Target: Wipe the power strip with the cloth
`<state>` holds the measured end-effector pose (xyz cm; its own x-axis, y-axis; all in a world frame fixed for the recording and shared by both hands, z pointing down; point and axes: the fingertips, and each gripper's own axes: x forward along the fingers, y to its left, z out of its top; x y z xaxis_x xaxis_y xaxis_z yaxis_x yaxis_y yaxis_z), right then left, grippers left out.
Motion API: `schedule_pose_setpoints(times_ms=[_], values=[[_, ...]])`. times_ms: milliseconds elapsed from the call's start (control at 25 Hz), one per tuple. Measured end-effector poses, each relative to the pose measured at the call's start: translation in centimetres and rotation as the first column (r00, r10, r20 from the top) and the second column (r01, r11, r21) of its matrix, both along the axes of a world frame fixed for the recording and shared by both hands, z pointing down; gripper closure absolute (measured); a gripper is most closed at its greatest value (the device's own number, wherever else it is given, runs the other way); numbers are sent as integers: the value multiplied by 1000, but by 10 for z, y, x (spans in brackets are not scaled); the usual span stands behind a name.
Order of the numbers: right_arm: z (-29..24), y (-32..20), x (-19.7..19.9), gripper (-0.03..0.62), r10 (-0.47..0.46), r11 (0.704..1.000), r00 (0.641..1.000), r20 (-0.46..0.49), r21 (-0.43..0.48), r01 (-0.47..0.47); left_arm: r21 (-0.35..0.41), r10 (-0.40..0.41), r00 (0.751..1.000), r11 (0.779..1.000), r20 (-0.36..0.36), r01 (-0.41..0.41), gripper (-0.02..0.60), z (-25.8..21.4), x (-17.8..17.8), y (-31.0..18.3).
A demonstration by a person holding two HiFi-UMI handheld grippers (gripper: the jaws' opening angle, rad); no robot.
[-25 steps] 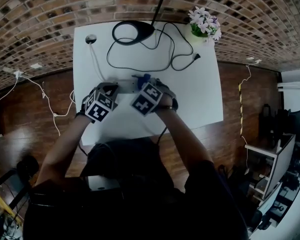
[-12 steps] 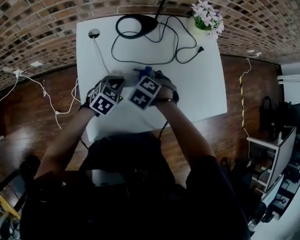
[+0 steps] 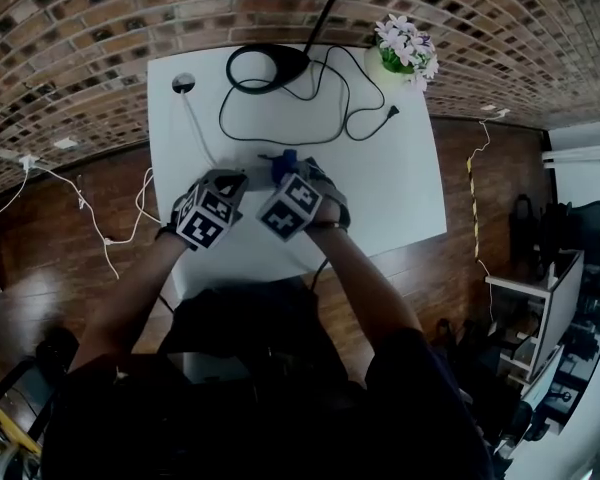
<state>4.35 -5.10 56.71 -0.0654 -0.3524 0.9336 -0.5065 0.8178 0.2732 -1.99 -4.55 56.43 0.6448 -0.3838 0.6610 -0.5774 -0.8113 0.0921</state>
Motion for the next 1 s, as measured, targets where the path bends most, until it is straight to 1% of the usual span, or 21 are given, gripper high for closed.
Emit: schedule_pose_setpoints(times_ms=[160, 240, 320, 360, 400, 440, 480, 560, 640, 720, 800, 880, 1000], values=[[-4, -1, -6, 539, 90, 995, 991, 100, 30, -93, -9, -1, 1000, 1000, -25, 1, 572, -2, 0, -1], [-4, -2, -6, 539, 115, 991, 986, 121, 49, -122, -9, -5, 1000, 1000, -27, 5, 572, 0, -1, 0], [-4, -2, -7, 539, 121, 990, 984, 134, 59, -130, -7, -6, 999, 1000, -36, 6, 572, -1, 0, -1], [-4, 0, -14, 539, 113, 991, 980, 163, 51, -123, -7, -7, 999, 1000, -39, 7, 572, -1, 0, -1], [-5, 3, -27, 536, 106, 993, 970, 220, 31, -115, -4, -6, 999, 1000, -39, 6, 572, -1, -1, -2], [-7, 7, -46, 536, 104, 994, 953, 285, 8, -111, 6, 0, 999, 1000, -37, 1, 572, -1, -2, -2], [-8, 10, -62, 537, 101, 994, 942, 321, -4, -106, 19, 8, 999, 1000, -37, -7, 574, -2, -3, -2], [-6, 12, -73, 537, 72, 997, 947, 313, 16, -81, 28, 9, 999, 1000, -49, -7, 581, -1, -4, 0], [-6, 11, -70, 536, 48, 998, 949, 313, 32, -61, 2, -15, 998, 1000, -64, 15, 578, -2, -4, -1], [-5, 9, -69, 536, 49, 998, 949, 312, 19, -58, -14, -13, 997, 1000, -71, 12, 580, -2, -3, -1], [-6, 9, -69, 536, 72, 997, 944, 321, -7, -74, -29, 17, 997, 999, -78, -19, 580, -2, -3, 1], [-6, 10, -70, 536, 90, 996, 938, 336, -29, -85, -22, 45, 998, 999, -47, -46, 580, -2, -11, 2], [-7, 9, -70, 536, 113, 993, 929, 354, -59, -98, 37, 2, 999, 999, 51, -4, 580, 10, -38, -4]])
